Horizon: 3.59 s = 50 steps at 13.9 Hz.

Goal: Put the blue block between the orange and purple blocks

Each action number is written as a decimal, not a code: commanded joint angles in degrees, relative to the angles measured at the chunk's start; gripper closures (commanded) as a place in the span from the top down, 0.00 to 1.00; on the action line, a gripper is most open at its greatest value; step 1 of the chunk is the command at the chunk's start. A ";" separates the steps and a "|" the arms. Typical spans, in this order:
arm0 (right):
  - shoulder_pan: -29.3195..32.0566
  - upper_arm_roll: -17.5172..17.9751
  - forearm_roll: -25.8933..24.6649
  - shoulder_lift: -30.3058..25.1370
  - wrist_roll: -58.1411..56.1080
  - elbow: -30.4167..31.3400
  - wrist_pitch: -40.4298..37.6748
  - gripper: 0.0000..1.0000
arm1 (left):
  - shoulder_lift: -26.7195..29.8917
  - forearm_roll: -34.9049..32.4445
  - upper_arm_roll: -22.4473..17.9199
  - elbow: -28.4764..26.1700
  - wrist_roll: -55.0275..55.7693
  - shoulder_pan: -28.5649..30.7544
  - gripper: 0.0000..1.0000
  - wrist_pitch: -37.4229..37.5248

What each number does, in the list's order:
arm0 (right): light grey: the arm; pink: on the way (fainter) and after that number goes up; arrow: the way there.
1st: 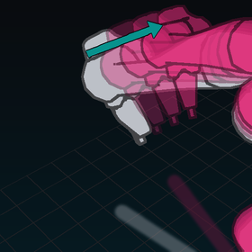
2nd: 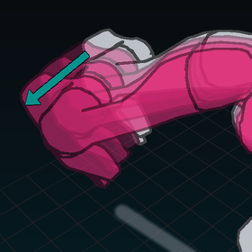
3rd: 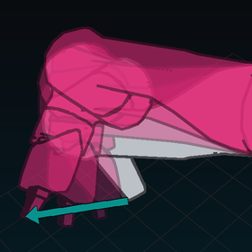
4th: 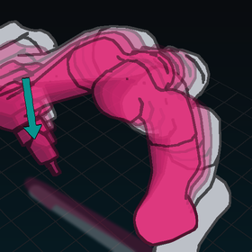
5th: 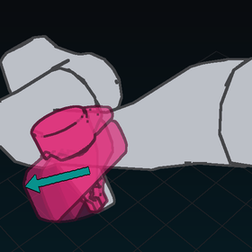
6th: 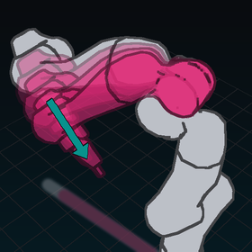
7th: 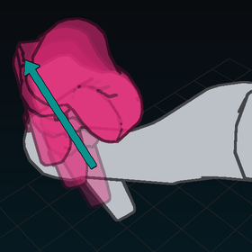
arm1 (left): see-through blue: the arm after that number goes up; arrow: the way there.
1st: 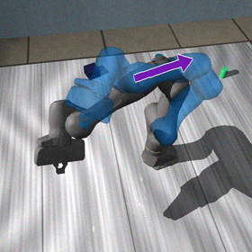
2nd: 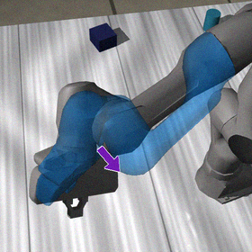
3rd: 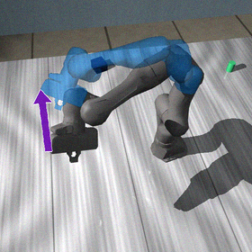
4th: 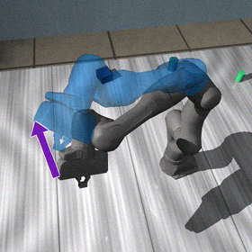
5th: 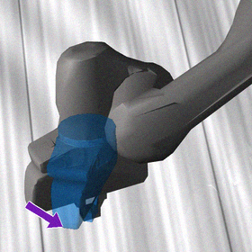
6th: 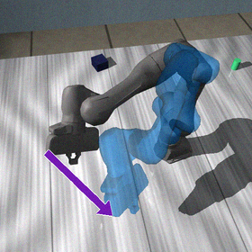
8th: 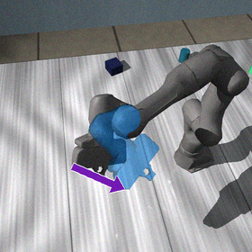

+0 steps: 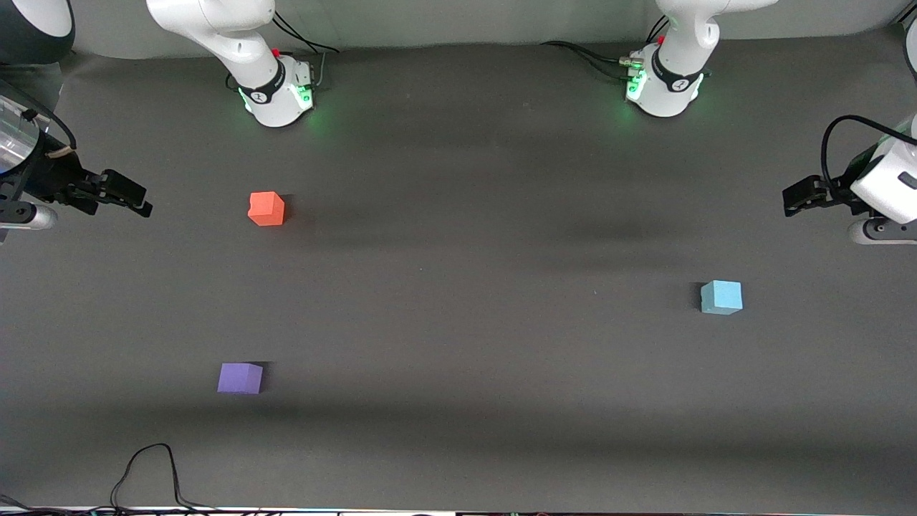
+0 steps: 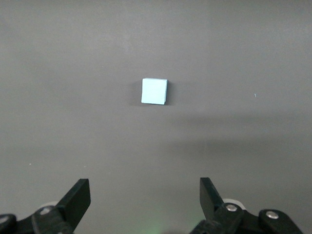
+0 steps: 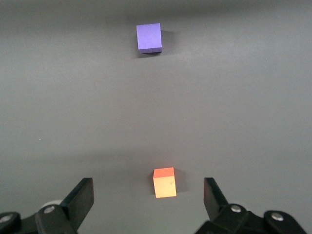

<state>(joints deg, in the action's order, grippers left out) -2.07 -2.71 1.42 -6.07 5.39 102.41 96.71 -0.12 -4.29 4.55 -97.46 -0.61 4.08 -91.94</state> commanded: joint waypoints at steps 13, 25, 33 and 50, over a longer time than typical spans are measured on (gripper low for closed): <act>-0.39 0.16 -0.90 0.10 0.06 -0.20 -0.21 1.00 | -0.76 2.88 -1.12 4.03 0.69 0.14 1.00 5.45; -0.30 0.07 -0.90 0.18 0.15 -0.02 -0.38 1.00 | -14.89 3.76 -1.21 -14.41 -1.15 3.04 1.00 -26.33; -0.30 0.07 -0.90 0.18 0.06 0.07 -0.56 1.00 | -26.76 3.67 -1.21 -18.91 -3.70 3.57 1.00 -44.37; -0.30 0.07 -0.81 0.01 -0.03 0.42 -0.30 1.00 | -3.86 4.90 -0.68 -17.25 -3.44 2.34 0.18 -17.79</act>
<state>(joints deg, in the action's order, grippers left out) -2.14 -2.55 1.42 -5.72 5.39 102.76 96.44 -12.07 -0.41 4.10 -113.06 -4.05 7.19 -115.35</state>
